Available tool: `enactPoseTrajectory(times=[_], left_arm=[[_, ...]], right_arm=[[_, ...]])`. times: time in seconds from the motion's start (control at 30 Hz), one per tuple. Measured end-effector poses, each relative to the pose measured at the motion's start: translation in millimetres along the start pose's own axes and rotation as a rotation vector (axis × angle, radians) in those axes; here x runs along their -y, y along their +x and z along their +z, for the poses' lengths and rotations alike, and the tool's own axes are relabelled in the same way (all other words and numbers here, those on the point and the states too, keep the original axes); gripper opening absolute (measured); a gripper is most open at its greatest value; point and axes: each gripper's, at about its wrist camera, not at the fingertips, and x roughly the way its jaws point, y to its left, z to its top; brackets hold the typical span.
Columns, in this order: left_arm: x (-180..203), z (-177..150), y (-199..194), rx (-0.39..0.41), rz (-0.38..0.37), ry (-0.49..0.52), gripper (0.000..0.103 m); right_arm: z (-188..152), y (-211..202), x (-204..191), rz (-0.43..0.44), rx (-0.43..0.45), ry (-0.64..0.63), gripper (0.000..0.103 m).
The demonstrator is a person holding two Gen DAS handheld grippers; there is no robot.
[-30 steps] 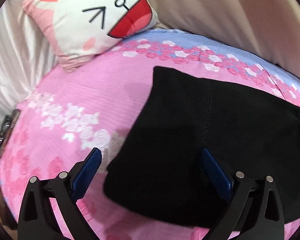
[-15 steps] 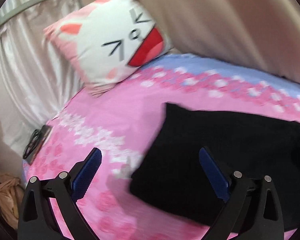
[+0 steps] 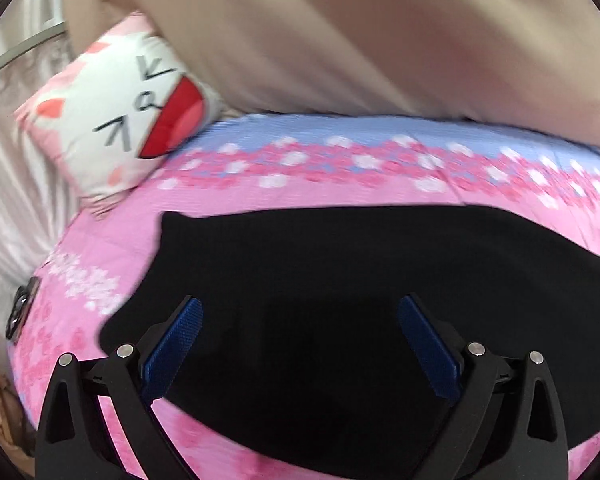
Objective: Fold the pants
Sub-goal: 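Lower the trousers onto the bed and open both grippers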
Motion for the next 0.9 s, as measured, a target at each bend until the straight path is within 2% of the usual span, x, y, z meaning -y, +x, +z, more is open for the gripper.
enactPoseTrajectory(times=[0.03,0.1,0.13,0.17,0.2,0.23,0.3,0.33,0.37,0.43,0.47,0.57,0.67,0.73,0.8,0.83,0.87,0.9], left_arm=[[13,-1,4,-0.009,-0.012,0.015,0.097],[27,-2,11,-0.027,-0.012,0.032,0.097],[36,-2,13,-0.039,-0.017,0.036,0.097],[43,-3,14,-0.051,-0.018,0.036,0.097],[51,-3,12,-0.053,-0.033,0.035,0.097],[56,-3,9,-0.05,-0.038,0.04,0.097],[64,-4,1,-0.034,-0.039,0.053,0.097],[69,-5,-4,-0.028,-0.039,0.058,0.097],[73,-6,-6,-0.028,-0.042,0.06,0.097],[86,-7,-11,-0.03,-0.054,0.074,0.097],[92,-6,-13,-0.029,-0.055,0.082,0.097],[119,-3,-16,-0.026,-0.074,0.113,0.097],[141,0,-23,-0.011,-0.097,0.139,0.097],[149,2,-26,-0.009,-0.105,0.145,0.097],[154,2,-29,-0.004,-0.11,0.149,0.097],[155,2,-29,-0.003,-0.104,0.153,0.097],[155,2,-28,-0.004,-0.1,0.155,0.097],[154,2,-27,-0.008,-0.093,0.152,0.097]], right_arm=[[-12,-7,34,-0.084,-0.015,0.029,0.031],[-28,-35,99,-0.059,0.044,0.125,0.017],[-31,-48,123,-0.161,0.053,0.171,0.008],[-33,-64,145,-0.194,0.072,0.207,0.0],[-35,-78,158,-0.31,0.074,0.235,0.012],[-39,-94,167,-0.375,0.083,0.247,0.012],[-51,-123,178,-0.332,0.134,0.272,0.012],[-58,-135,182,-0.322,0.153,0.297,0.017],[-60,-133,177,-0.307,0.15,0.3,0.024],[-62,-124,167,-0.267,0.128,0.246,0.05],[-58,-113,164,-0.28,0.117,0.216,0.054],[-56,-88,166,-0.311,0.071,0.13,0.053],[-48,-79,173,-0.322,0.086,0.111,0.007],[-39,-88,183,-0.318,0.125,0.123,0.007],[-39,-74,196,-0.307,0.07,0.135,0.012],[-43,-72,197,-0.311,0.078,0.138,0.023],[-44,-77,197,-0.315,0.09,0.144,0.03],[-47,-93,195,-0.322,0.139,0.164,0.034]])
